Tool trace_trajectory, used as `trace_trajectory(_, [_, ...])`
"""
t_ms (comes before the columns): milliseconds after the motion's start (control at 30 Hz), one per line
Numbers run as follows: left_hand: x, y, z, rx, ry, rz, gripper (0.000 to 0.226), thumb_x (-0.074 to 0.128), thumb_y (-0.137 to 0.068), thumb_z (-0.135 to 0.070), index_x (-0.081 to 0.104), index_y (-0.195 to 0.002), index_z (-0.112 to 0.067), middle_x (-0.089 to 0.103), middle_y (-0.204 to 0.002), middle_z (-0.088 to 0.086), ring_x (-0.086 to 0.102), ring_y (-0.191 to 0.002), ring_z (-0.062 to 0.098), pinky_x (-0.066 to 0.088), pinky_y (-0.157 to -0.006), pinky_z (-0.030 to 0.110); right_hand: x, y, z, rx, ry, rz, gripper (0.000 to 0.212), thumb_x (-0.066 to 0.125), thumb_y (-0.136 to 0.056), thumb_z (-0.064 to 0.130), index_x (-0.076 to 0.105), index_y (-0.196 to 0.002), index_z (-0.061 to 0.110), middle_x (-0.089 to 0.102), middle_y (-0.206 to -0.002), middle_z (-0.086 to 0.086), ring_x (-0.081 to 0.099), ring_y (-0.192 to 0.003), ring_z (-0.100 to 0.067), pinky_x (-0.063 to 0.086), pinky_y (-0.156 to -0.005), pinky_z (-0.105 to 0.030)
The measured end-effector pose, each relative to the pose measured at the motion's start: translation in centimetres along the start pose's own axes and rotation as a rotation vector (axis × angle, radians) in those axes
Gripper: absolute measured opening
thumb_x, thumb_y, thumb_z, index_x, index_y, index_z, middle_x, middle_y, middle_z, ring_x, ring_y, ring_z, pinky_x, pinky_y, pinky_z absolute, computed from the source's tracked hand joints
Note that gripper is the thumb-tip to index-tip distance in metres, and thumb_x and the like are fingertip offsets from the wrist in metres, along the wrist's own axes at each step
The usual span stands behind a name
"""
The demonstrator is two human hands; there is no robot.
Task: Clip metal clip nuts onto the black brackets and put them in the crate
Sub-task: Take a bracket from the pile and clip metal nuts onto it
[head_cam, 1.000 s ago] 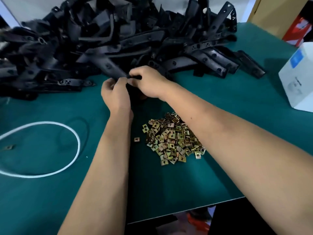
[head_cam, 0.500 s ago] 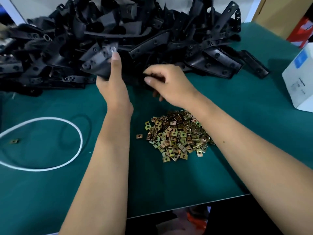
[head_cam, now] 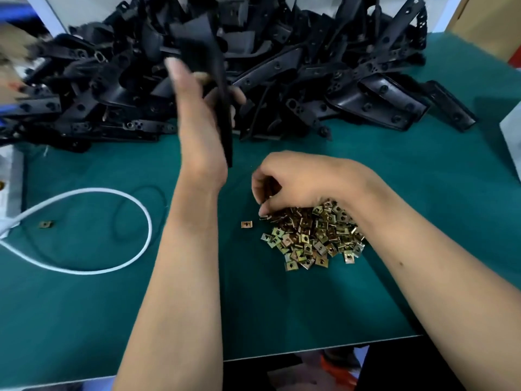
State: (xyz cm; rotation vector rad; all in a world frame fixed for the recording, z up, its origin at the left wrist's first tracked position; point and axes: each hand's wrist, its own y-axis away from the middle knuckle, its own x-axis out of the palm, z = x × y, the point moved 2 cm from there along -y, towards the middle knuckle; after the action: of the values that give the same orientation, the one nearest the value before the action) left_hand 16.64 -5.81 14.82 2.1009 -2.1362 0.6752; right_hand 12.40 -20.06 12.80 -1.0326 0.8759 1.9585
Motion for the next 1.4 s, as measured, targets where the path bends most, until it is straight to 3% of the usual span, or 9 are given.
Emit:
trace_trajectory(200, [0.9,1.2,2.7,0.247,-0.829,0.082,0.063,0.045,-0.094,-0.069,0.049,-0.07,-0.012,0.058,-0.06,0.001,0.052,-0.056,0.015,0.041,-0.057,0.039,-1.0,1.2,-3.5,-0.036,-0.195,-0.254,0.012,0.08,-0.089,0.023,0.069,-0.092,0.02,0.072,-0.081,0.009,0.063,-0.07,0.0,0.045,-0.066,-0.016])
trace_trajectory(333, [1.2,1.4,4.6,0.217,-1.004,0.158,0.062,0.039,-0.09,-0.078,0.041,-0.061,-0.023,0.046,-0.054,-0.007,0.044,-0.053,0.009,0.029,-0.051,0.03,-1.0,2.5,-6.4,0.014,-0.471,-0.475,0.018,0.068,-0.098,0.013,0.068,-0.086,0.026,0.072,-0.073,0.008,0.062,-0.062,-0.003,0.05,-0.064,-0.021])
trace_trajectory(500, [0.9,1.1,5.8,0.195,-1.147,0.287,0.073,0.03,-0.086,-0.084,0.051,-0.069,-0.016,0.057,-0.061,-0.001,0.056,-0.061,0.015,0.038,-0.056,0.037,-0.4,3.1,-7.5,0.035,-0.551,-0.556,0.015,0.062,-0.103,0.016,0.063,-0.089,0.02,0.073,-0.069,0.0,0.063,-0.056,-0.013,0.05,-0.054,-0.025])
trace_trajectory(633, [-0.6,0.7,5.7,0.232,-1.141,0.376,0.072,0.033,-0.088,-0.083,0.057,-0.076,-0.017,0.058,-0.064,0.001,0.056,-0.064,0.019,0.041,-0.06,0.037,-0.2,3.1,-7.0,0.0,-0.482,-0.525,0.004,0.06,-0.103,0.018,0.058,-0.1,0.017,0.077,-0.078,-0.001,0.067,-0.058,-0.018,0.048,-0.054,-0.024])
trace_trajectory(833, [-1.3,0.6,5.3,0.201,-1.032,0.395,0.05,0.044,-0.09,-0.078,0.047,-0.061,-0.038,0.049,-0.056,-0.018,0.044,-0.053,0.007,0.031,-0.051,0.019,-0.2,2.9,-6.1,0.008,-0.335,-0.611,0.008,0.067,-0.099,0.02,0.067,-0.096,0.014,0.064,-0.083,0.008,0.059,-0.064,0.0,0.046,-0.064,-0.021])
trace_trajectory(967, [-1.5,0.5,5.3,0.215,-1.025,0.363,0.059,0.045,-0.09,-0.078,0.041,-0.06,-0.027,0.046,-0.055,-0.016,0.039,-0.052,0.008,0.029,-0.051,0.022,0.0,2.9,-5.9,0.033,-0.502,-0.644,0.016,0.064,-0.102,0.015,0.065,-0.087,0.021,0.071,-0.07,-0.002,0.061,-0.05,-0.009,0.048,-0.045,-0.022])
trace_trajectory(1100, [-1.5,0.5,5.3,0.226,-0.992,0.351,0.06,0.045,-0.093,-0.075,0.033,-0.059,-0.026,0.04,-0.052,-0.014,0.035,-0.051,0.009,0.026,-0.05,0.022,-0.1,2.9,-6.2,0.038,-0.473,-0.673,0.015,0.066,-0.1,0.012,0.067,-0.087,0.021,0.071,-0.069,0.001,0.066,-0.054,-0.018,0.049,-0.048,-0.021])
trace_trajectory(1233, [-1.5,0.4,5.2,0.22,-1.018,0.262,0.065,0.042,-0.094,-0.074,0.036,-0.063,-0.018,0.037,-0.055,-0.008,0.034,-0.054,0.01,0.025,-0.05,0.025,-0.2,3.0,-6.1,0.025,-0.386,-0.68,0.015,0.07,-0.093,0.005,0.071,-0.091,0.019,0.072,-0.081,0.006,0.068,-0.071,-0.009,0.051,-0.064,-0.018])
trace_trajectory(1400, [-1.6,0.3,4.3,0.256,-0.979,-0.009,0.056,0.044,-0.095,-0.071,0.033,-0.058,-0.029,0.048,-0.053,-0.027,0.044,-0.052,-0.001,0.029,-0.05,0.017,-0.3,3.4,-4.9,0.029,-0.255,-0.67,0.011,0.079,-0.09,0.028,0.074,-0.083,0.021,0.071,-0.073,0.006,0.065,-0.068,-0.01,0.051,-0.067,-0.027])
